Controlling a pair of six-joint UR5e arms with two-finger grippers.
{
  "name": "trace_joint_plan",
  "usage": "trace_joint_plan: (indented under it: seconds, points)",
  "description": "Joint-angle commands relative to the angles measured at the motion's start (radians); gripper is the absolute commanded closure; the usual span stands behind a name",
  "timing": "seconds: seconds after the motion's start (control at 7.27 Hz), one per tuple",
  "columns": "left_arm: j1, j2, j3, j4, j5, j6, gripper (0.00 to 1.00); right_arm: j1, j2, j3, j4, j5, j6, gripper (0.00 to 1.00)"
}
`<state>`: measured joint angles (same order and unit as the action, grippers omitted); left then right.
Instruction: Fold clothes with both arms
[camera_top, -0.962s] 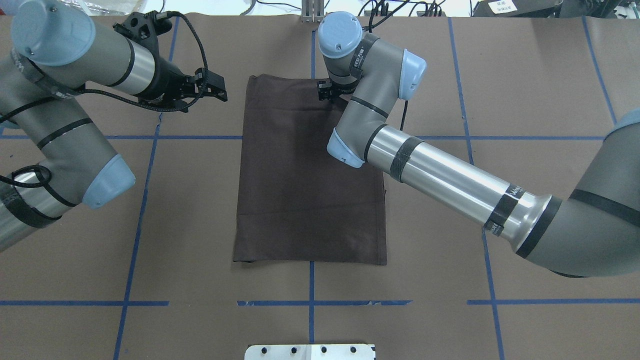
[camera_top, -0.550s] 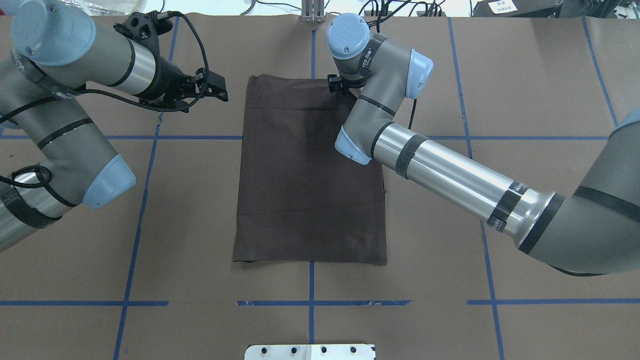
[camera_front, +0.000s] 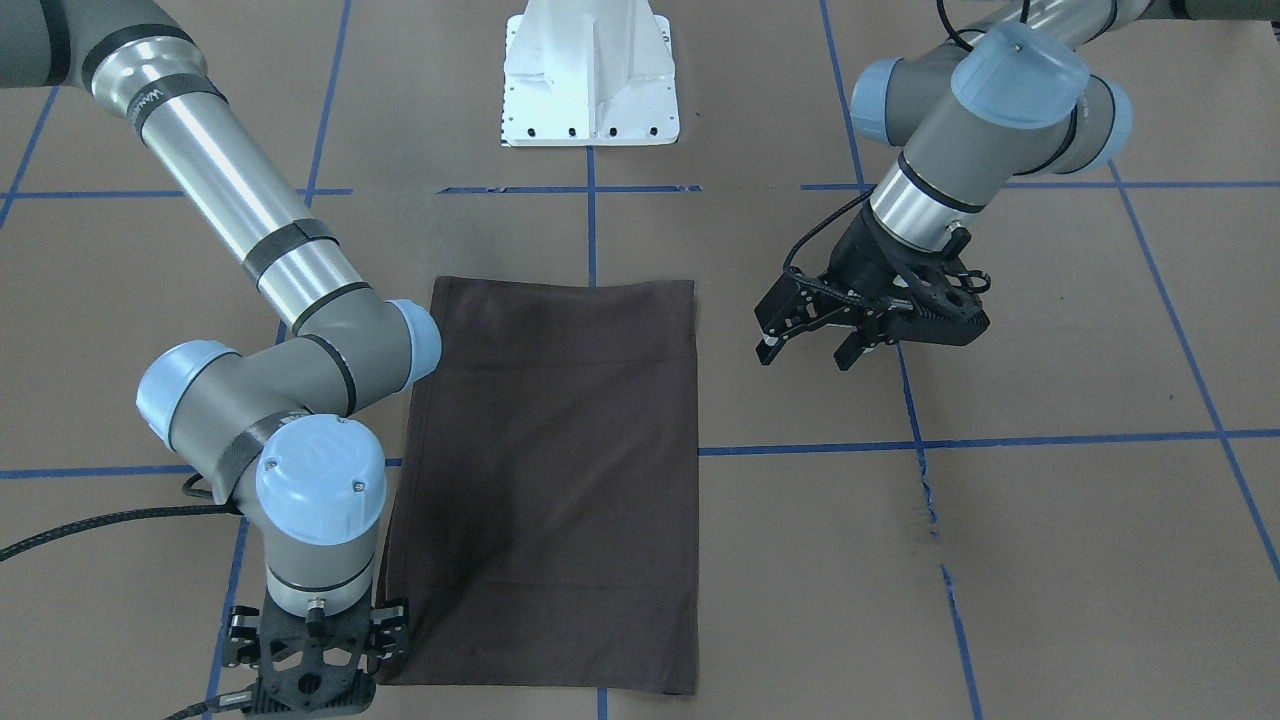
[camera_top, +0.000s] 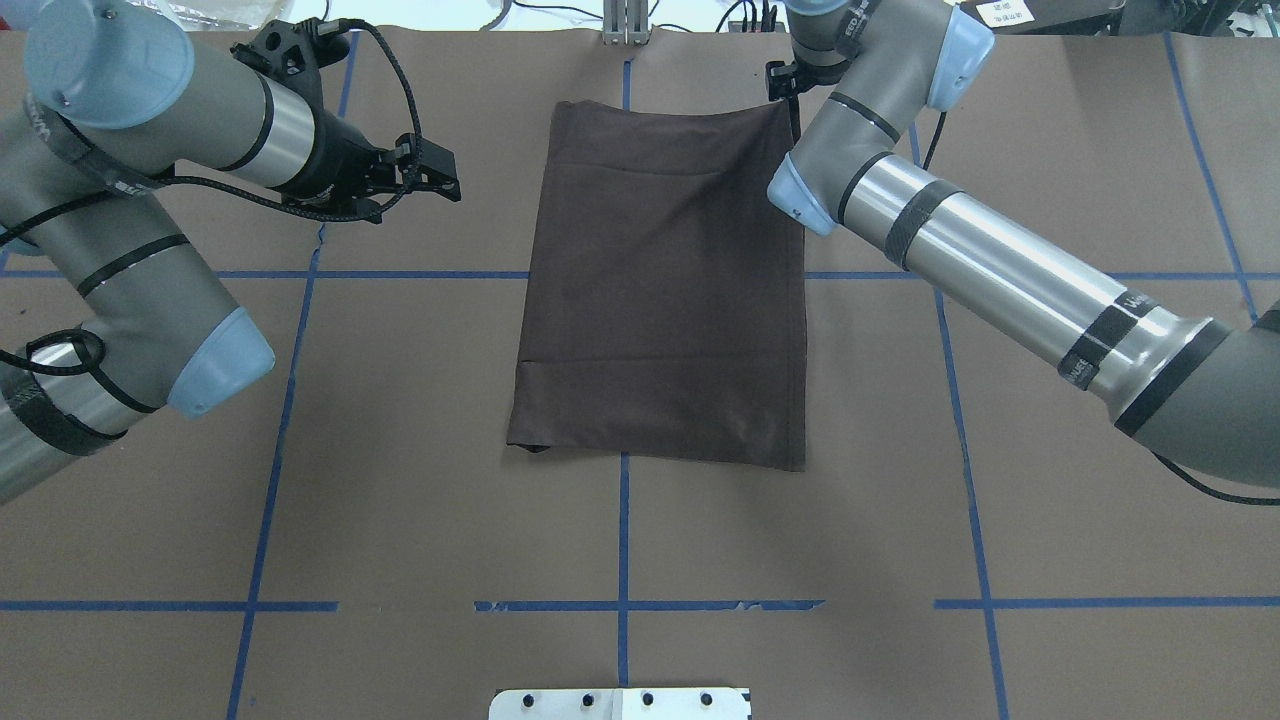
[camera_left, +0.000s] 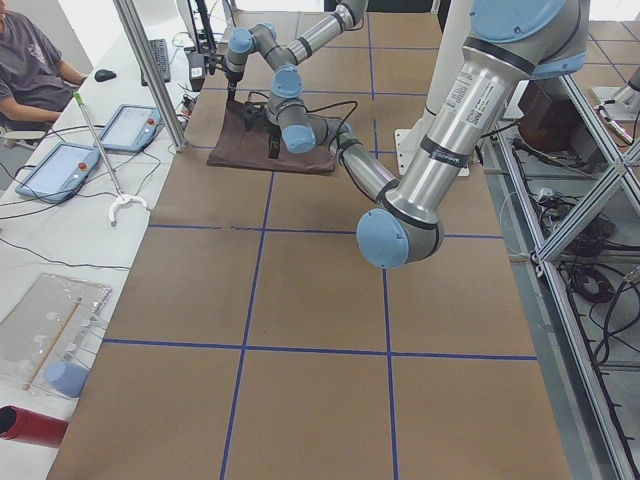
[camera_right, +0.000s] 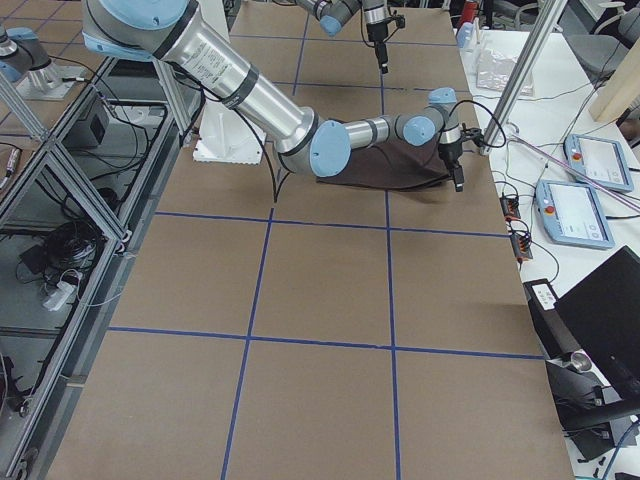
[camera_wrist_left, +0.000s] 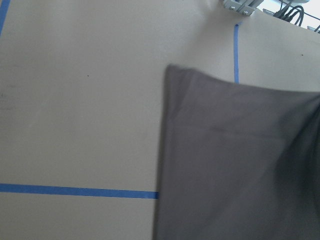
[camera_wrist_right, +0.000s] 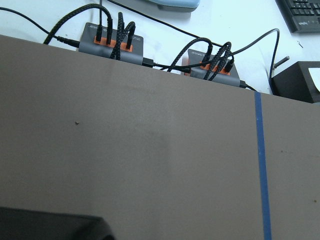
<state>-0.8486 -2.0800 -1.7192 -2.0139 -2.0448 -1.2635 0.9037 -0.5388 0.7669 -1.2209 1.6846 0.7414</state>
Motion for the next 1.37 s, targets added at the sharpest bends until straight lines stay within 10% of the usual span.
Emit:
trace_joint_plan:
  seconds: [0.0,0.55,1.24]
  points:
    - [0.000,0.003,-0.022,0.003,0.003,-0.011,0.00,0.006,-0.024,0.078,-0.002,0.084,-0.005,0.00]
    - [0.134,0.011,-0.017,-0.006,0.018,-0.163,0.00,0.009,-0.143,0.289,-0.029,0.336,0.065,0.00]
    - [0.414,-0.028,0.059,0.006,0.353,-0.536,0.01,0.012,-0.277,0.525,-0.065,0.596,0.360,0.00]
